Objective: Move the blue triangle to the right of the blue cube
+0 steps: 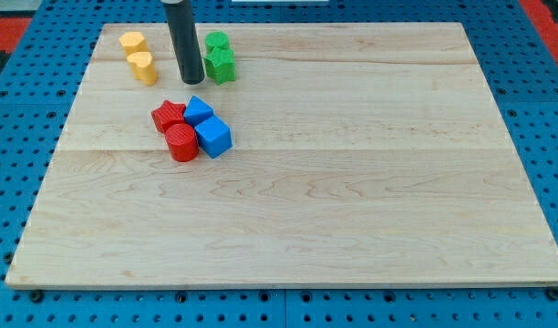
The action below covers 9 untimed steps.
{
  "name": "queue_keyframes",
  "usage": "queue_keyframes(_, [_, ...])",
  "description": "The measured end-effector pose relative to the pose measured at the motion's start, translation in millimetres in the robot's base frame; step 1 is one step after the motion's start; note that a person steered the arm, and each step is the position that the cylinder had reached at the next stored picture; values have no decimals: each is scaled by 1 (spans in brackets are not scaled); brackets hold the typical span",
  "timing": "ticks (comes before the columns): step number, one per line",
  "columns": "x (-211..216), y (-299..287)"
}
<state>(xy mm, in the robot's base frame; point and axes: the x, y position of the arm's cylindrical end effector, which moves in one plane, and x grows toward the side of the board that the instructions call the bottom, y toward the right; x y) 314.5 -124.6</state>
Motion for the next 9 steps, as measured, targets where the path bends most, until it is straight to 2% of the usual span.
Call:
queue_keyframes(1, [3,0])
queue_keyframes(3, [56,-6])
queue_keyframes(5, [82,1])
queue_keyframes(7, [69,163])
queue_keyframes(9, [90,101])
